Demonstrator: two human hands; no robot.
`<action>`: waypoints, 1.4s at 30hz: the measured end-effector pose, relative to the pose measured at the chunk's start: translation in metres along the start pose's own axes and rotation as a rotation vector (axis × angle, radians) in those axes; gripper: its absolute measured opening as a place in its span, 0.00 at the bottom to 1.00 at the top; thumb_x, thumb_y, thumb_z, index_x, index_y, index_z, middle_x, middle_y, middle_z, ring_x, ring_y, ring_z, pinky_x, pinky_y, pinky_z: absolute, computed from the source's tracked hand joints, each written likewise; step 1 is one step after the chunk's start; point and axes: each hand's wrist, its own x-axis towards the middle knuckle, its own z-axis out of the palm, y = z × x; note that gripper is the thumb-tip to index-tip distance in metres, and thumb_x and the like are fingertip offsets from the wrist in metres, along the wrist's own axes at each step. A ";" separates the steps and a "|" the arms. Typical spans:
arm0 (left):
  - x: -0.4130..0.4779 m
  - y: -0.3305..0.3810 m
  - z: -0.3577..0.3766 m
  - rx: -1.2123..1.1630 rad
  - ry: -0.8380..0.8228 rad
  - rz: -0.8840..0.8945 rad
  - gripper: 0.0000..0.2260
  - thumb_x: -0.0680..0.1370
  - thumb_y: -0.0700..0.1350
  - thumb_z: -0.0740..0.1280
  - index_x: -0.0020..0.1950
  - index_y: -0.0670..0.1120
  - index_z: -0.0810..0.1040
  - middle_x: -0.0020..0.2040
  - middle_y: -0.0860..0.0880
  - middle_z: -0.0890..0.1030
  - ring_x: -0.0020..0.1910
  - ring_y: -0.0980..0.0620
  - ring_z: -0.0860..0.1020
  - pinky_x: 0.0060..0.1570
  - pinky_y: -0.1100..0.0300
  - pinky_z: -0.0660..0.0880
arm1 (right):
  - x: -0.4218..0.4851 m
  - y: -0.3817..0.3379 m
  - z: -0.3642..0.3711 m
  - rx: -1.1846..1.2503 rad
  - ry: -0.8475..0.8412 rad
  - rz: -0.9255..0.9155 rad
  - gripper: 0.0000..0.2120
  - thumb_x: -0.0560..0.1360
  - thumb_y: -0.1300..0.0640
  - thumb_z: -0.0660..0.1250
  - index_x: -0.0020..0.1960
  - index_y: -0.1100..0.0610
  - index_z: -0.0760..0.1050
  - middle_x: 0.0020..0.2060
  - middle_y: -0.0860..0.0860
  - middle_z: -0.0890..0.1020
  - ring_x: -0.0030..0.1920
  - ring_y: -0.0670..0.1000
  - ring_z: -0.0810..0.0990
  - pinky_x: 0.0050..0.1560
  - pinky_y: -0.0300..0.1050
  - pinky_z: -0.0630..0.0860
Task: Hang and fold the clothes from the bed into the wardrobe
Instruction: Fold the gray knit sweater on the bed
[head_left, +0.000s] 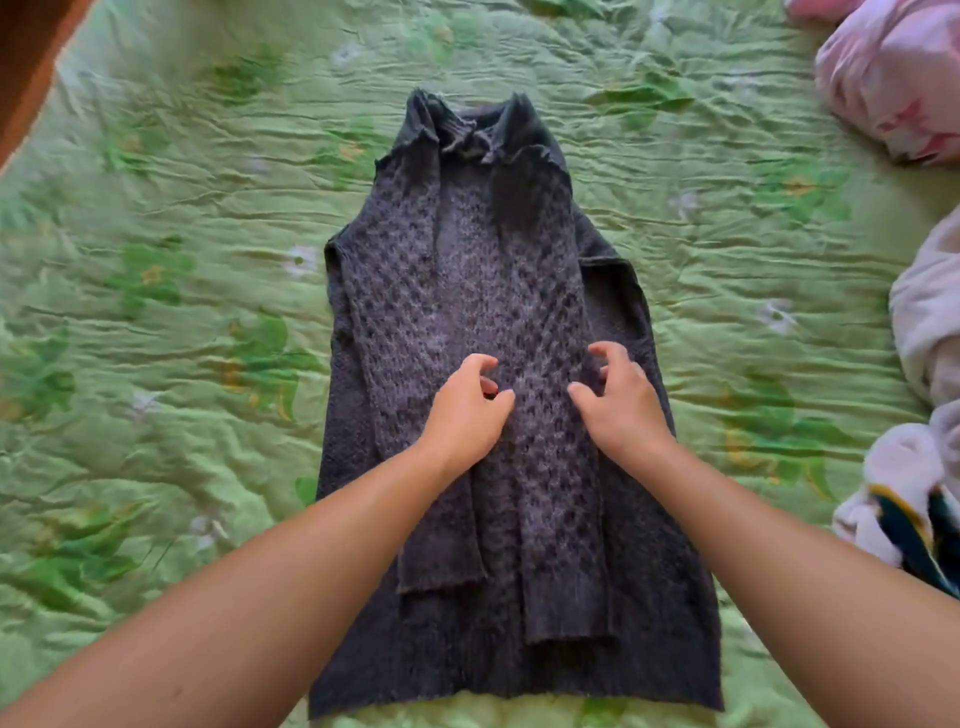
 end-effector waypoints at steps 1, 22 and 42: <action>0.015 0.006 -0.005 -0.012 0.018 0.033 0.19 0.81 0.50 0.65 0.71 0.52 0.69 0.57 0.53 0.76 0.47 0.59 0.77 0.41 0.65 0.72 | 0.020 -0.010 -0.002 -0.010 0.023 -0.043 0.23 0.78 0.52 0.68 0.71 0.49 0.67 0.61 0.55 0.74 0.57 0.54 0.75 0.55 0.43 0.67; 0.228 0.107 -0.058 -0.148 -0.044 0.219 0.27 0.79 0.45 0.68 0.77 0.52 0.64 0.72 0.47 0.69 0.62 0.54 0.74 0.47 0.66 0.74 | 0.184 -0.040 -0.046 -0.033 0.322 -0.064 0.18 0.76 0.53 0.67 0.65 0.50 0.73 0.50 0.56 0.76 0.48 0.57 0.76 0.52 0.48 0.72; 0.076 -0.047 -0.078 0.917 0.111 0.469 0.35 0.80 0.67 0.47 0.83 0.52 0.44 0.82 0.45 0.41 0.81 0.47 0.40 0.78 0.39 0.43 | 0.096 -0.039 0.021 -0.583 0.178 -0.477 0.36 0.81 0.34 0.47 0.81 0.56 0.57 0.82 0.56 0.52 0.82 0.57 0.46 0.76 0.71 0.44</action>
